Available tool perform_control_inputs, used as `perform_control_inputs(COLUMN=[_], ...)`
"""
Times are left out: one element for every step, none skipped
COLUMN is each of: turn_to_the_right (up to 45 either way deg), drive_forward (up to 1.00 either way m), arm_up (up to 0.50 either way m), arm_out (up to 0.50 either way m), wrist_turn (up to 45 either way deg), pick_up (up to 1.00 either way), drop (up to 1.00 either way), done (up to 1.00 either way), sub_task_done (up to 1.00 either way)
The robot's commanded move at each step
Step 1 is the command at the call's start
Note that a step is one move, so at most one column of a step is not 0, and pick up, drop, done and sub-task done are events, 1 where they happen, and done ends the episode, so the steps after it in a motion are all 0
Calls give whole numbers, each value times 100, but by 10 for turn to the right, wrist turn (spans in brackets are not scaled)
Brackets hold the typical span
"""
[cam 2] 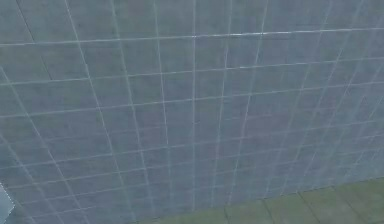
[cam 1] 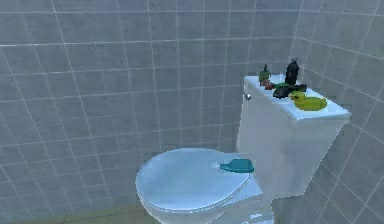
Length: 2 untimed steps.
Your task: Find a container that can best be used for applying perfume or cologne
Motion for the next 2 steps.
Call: perform_control_inputs(turn_to_the_right=[180, 0], drive_forward=[0, 0], arm_up=[0, 0], arm_out=[0, 0], wrist_turn=[0, 0], pick_up=[0, 0], drop=[0, 0], done=[0, 100], sub_task_done=[0, 0])
